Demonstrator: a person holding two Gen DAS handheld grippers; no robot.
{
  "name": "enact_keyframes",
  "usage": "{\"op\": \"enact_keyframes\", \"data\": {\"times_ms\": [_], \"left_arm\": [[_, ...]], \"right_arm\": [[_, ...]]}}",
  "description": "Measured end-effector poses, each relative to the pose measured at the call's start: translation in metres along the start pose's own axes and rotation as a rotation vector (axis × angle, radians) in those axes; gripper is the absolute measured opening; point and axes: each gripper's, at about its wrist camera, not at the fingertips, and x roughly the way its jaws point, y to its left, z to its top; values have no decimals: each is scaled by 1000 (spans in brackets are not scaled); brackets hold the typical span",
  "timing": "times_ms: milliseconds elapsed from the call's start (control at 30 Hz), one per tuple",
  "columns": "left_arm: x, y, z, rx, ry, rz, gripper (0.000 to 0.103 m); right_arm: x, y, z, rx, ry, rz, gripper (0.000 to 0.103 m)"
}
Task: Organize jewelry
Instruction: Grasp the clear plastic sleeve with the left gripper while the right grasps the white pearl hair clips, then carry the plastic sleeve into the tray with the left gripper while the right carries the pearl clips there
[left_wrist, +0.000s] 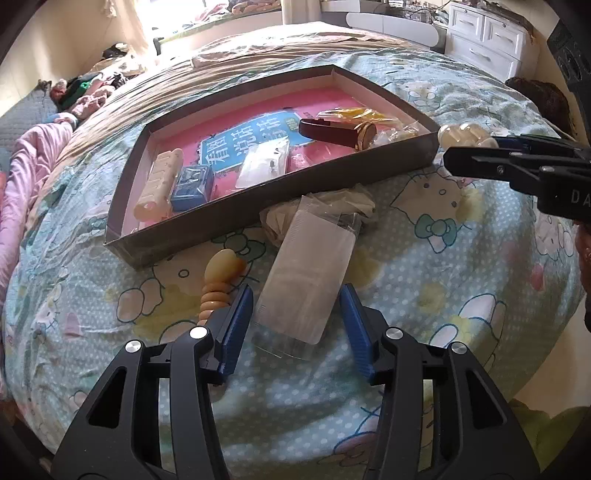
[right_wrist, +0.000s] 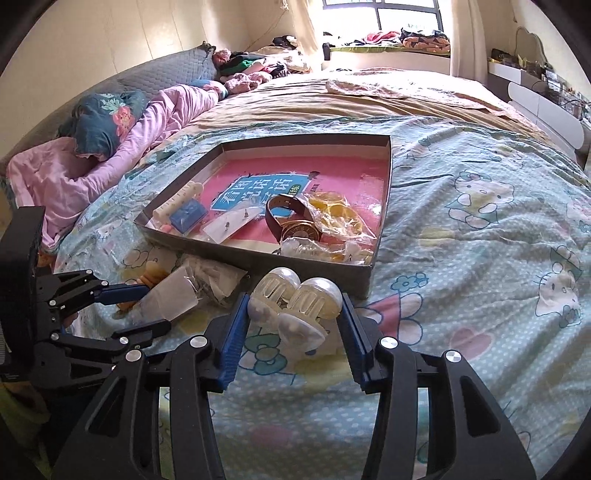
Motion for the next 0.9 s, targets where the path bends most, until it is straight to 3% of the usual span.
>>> {"op": "enact_keyframes", "data": {"times_ms": [133,333,367,433,600,700,733,767,833,900], "left_arm": [[-2,-2,0,8,-14,13,40],[-29,14,1,-64,-78,-20,38],[-35,17,2,-79,-92,-26,32],[-43,24,4,-107,-111,-40,0],[-47,40,4,-157,-110,-49,0],[-44,49,-1,-194,-88,-93,0],[-42,52,-2,-209,-88,-102,5],[-40,53,-2,-217,-83,-110,24],[-36,50,-1,-205,-76,-93,42],[-31,43,1,-183,-65,-94,42]], "right_arm": [[-7,-2,5,3,-22,-2,46],[-18,-2,11,3,-50,0,46],[-19,-2,12,1,-53,1,46],[-21,-1,13,-3,-56,2,46],[-22,4,15,-14,-58,6,46],[-20,6,15,-18,-54,8,46],[-20,6,14,-18,-53,8,46],[-20,6,14,-19,-52,8,46],[-19,7,14,-18,-51,7,46],[-19,7,14,-21,-51,8,46]]}}
